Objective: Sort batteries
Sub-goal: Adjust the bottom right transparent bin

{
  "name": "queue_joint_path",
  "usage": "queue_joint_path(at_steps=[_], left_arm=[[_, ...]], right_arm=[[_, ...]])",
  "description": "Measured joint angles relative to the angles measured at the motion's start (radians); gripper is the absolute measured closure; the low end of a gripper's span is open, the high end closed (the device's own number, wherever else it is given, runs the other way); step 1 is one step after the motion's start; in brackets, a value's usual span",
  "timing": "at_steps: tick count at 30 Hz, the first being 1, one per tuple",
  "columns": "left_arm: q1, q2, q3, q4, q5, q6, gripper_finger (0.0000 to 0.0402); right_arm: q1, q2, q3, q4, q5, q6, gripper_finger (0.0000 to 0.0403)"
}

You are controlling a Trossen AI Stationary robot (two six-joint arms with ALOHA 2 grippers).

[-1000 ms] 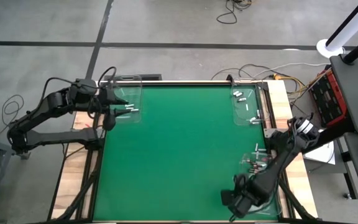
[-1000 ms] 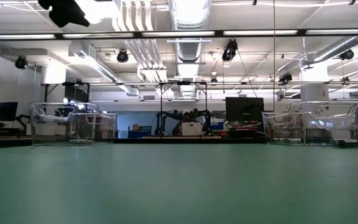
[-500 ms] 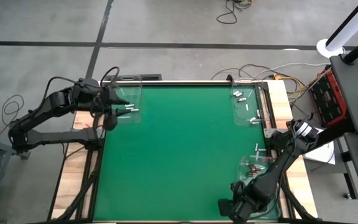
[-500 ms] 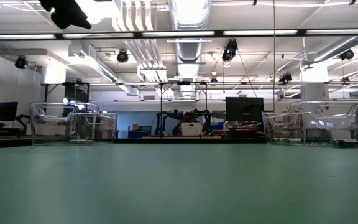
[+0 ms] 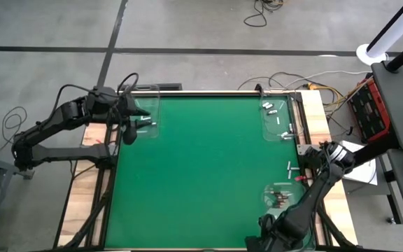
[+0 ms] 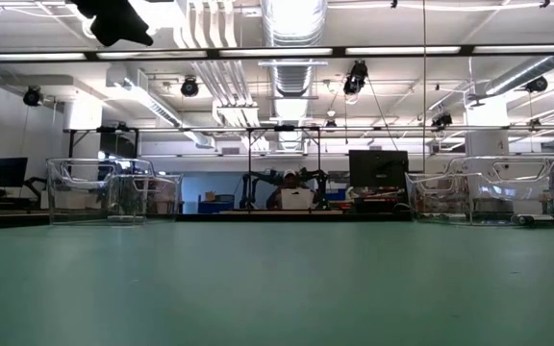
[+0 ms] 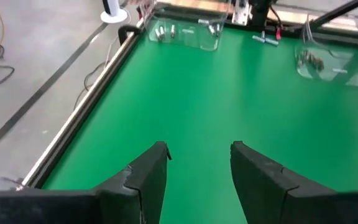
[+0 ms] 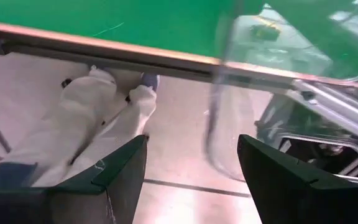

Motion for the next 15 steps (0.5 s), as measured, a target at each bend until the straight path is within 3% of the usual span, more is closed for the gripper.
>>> queue_joint_path(at_steps=[6,11,15], left_arm=[[0.0,-0.005,0.004,0.019,-0.001,0.011,0.0246],[0.003,-0.017,0.006,0.019,-0.001,0.038,0.0246],[0.008,-0.019,0.006,0.02,-0.001,0.056,0.0246]], right_arm=[[-0.021,-0.016,0.083,-0.214,0.012,-0.015,0.0145],[-0.1,-0.089,0.184,-0.51,0.13,-0.067,0.0132],[-0.216,-0.175,0.178,-0.711,0.202,-0.15,0.0129]])
